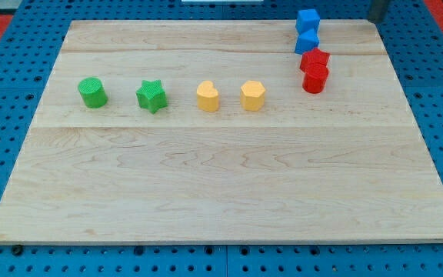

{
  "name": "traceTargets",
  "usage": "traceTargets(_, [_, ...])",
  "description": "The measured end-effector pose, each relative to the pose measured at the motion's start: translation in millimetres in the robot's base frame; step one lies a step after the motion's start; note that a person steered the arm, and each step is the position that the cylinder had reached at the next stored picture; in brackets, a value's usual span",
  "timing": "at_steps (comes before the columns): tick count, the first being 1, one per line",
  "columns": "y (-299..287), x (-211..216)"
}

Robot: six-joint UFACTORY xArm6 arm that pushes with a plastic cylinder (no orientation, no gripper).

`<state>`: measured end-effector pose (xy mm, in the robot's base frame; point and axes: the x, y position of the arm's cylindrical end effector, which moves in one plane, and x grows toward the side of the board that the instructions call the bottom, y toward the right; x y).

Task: Push blue cube towards green star

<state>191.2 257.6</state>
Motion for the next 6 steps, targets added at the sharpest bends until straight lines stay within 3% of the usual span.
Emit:
traceTargets(2, [-101.9, 0.2])
traceTargets(4, [-255.1, 8.0])
traceTargets(6, [-270.5, 65.8])
